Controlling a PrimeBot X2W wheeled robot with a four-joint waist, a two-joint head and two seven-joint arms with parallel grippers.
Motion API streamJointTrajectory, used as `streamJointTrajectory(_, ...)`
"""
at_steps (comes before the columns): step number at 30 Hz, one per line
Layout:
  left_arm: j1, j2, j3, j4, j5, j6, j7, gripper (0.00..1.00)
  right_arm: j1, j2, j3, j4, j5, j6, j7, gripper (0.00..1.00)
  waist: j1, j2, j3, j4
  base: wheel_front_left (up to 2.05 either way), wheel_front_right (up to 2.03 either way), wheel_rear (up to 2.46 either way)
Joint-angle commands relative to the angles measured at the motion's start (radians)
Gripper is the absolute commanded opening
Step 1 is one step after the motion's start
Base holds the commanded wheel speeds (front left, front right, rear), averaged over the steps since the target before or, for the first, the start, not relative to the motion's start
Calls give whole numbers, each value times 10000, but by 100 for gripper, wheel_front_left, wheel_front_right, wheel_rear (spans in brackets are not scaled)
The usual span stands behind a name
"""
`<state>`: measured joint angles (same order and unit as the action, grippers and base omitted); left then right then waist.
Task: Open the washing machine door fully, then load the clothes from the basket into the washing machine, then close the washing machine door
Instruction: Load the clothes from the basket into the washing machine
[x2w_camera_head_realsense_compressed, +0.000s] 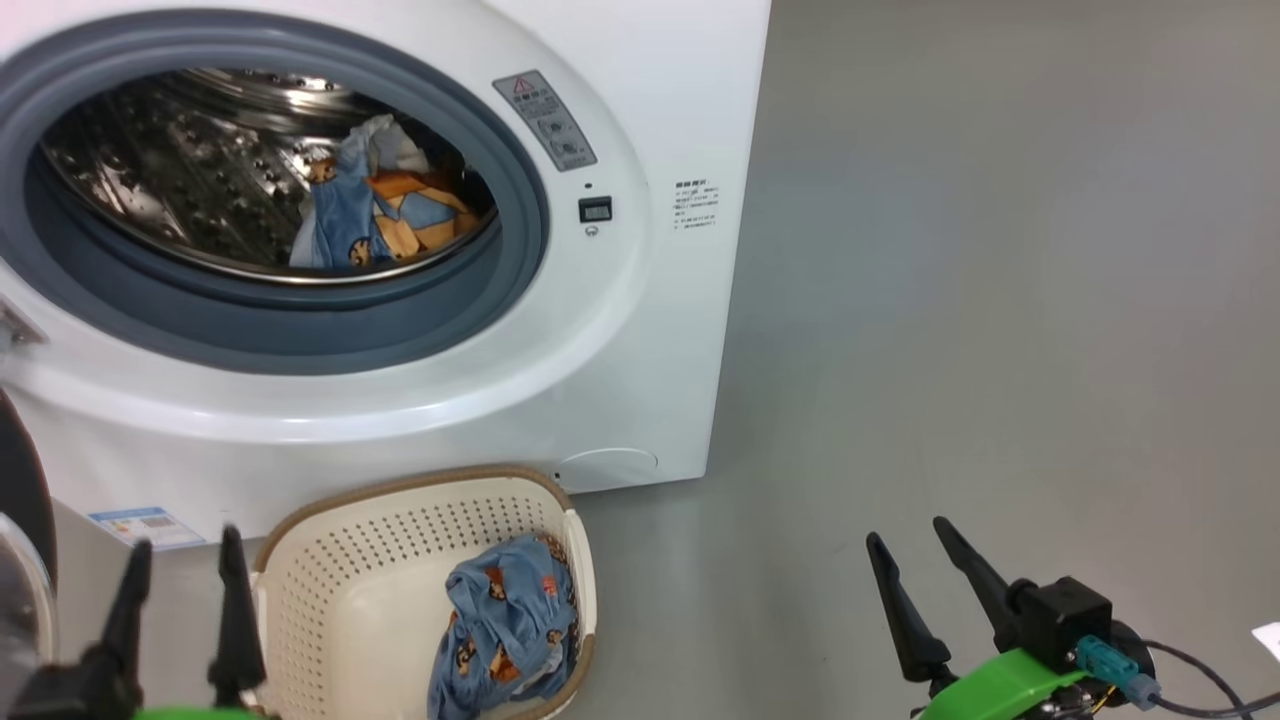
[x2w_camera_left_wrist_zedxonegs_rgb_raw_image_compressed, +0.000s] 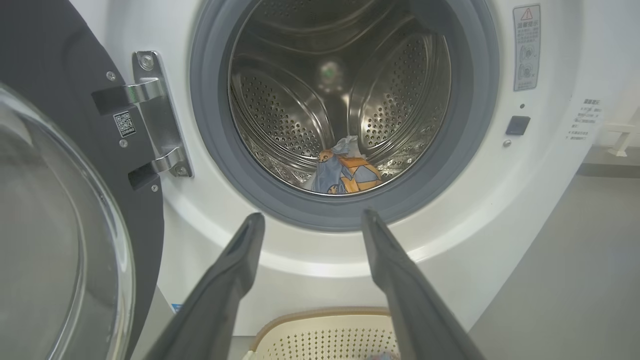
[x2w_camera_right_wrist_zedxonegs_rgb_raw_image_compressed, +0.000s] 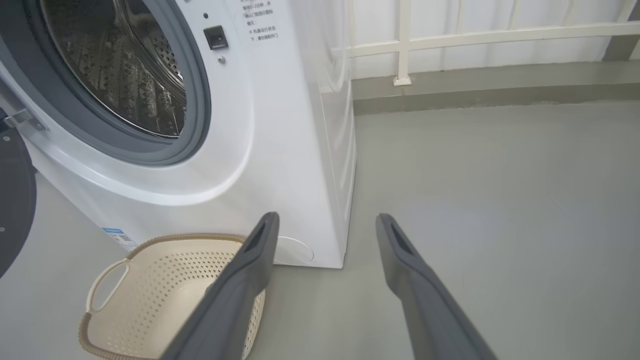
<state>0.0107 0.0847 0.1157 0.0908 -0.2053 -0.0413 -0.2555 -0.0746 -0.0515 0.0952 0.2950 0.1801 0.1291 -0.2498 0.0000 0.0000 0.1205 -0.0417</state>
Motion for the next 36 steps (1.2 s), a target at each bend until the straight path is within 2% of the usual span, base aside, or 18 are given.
streamJointTrajectory(1,65,84,413,-372,105,-37,-62,100,151,13,256,-279,-77,16,-120,100,0,0,-123,-26,0,0,0)
streamJointTrajectory(14,1407,-303,456,-969,422,34,-63,100,523,-7,197,-515,-238,16,-120,100,0,0,-659,-57,0,0,0)
streamJointTrajectory(36,1882,-343,258,-898,426,185,-63,100,687,-69,200,-673,-379,16,-120,100,0,0,-741,-50,0,0,0)
